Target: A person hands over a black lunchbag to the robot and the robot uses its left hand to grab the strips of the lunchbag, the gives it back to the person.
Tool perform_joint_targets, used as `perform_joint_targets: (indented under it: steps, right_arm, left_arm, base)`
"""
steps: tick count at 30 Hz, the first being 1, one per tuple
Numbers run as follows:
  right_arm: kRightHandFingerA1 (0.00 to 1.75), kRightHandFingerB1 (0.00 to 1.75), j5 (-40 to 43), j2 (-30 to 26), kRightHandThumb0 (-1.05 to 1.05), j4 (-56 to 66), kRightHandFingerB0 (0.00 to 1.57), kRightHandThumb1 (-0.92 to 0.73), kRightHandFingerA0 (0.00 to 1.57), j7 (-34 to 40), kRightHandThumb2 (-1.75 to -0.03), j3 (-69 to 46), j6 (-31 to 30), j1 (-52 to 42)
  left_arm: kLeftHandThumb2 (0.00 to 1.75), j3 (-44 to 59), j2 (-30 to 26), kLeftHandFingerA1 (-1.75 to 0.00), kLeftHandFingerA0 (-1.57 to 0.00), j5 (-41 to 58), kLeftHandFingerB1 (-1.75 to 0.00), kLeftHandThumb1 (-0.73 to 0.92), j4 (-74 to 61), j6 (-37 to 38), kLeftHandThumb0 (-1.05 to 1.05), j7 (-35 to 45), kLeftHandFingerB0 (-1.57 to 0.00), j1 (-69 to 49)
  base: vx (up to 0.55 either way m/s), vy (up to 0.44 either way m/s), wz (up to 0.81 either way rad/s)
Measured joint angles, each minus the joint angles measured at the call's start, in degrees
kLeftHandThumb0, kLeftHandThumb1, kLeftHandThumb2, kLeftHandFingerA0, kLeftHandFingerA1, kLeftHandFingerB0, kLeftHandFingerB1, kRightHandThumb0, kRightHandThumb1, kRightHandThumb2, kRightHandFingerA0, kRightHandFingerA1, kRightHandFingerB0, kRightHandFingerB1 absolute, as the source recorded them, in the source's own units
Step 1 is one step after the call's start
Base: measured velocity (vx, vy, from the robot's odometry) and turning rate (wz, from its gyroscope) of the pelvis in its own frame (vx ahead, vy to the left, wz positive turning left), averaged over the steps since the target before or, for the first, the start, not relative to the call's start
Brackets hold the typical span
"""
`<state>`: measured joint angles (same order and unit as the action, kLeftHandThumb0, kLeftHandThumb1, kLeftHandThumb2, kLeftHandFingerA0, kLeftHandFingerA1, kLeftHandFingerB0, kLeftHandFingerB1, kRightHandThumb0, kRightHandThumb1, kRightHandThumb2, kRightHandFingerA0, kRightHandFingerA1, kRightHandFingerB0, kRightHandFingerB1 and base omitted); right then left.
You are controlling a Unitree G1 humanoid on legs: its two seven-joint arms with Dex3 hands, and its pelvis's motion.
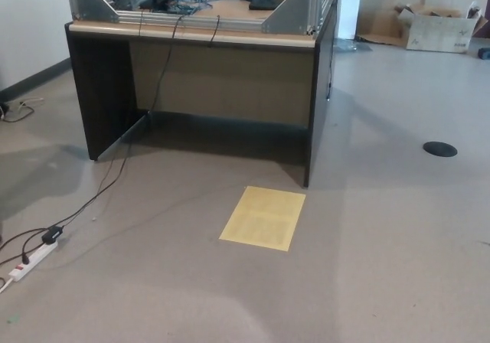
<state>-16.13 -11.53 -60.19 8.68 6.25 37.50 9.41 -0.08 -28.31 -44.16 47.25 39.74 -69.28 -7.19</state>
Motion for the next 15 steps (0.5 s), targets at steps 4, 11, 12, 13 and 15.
perform_joint_targets:
  steps: [4,11,12,13,15]
  right_arm:
    - [0.47,0.44,-0.17,-0.13,-0.58,0.03,0.56,-0.73,0.66,0.2,-0.63,-0.02,0.03,-0.21]
    - [0.48,0.45,-0.26,-0.27,-0.58,0.07,0.56,-0.74,0.67,0.5,-0.62,-0.14,0.29,-0.85]
    - [0.48,0.44,-0.26,-0.28,-0.6,0.04,0.56,-0.73,0.68,0.56,-0.63,-0.19,0.32,-0.87]
    - [0.48,0.44,-0.26,-0.27,-0.6,0.04,0.56,-0.73,0.68,0.62,-0.63,-0.2,0.36,-0.85]
    - [0.47,0.44,-0.27,-0.27,-0.6,0.02,0.56,-0.74,0.68,0.78,-0.64,-0.24,0.41,-0.78]
  left_arm:
    - [0.58,1.22,-2.75,-1.75,-0.88,-0.34,-1.75,0.55,-3.37,1.15,-0.08,-2.79,-0.65,3.92]
    - [0.57,6.17,-8.98,-1.75,-0.9,0.42,-1.74,0.58,-16.13,2.67,-0.1,-4.08,-0.66,17.93]
    - [0.58,6.41,-9.27,-1.75,-0.89,0.47,-1.7,0.59,-17.75,2.58,-0.15,-3.53,-0.65,19.37]
    - [0.58,6.59,-9.52,-1.75,-0.89,0.48,-1.7,0.59,-19.44,2.5,-0.15,-2.99,-0.65,20.9]
    - [0.56,6.64,-9.65,-1.75,-0.89,0.51,-1.72,0.59,-23.48,1.84,-0.18,-0.92,-0.64,25.52]
  base:
    - [0.0,0.0,0.0]
    - [0.0,0.0,0.0]
    - [0.0,0.0,0.0]
    - [0.0,0.0,0.0]
    - [0.0,0.0,0.0]
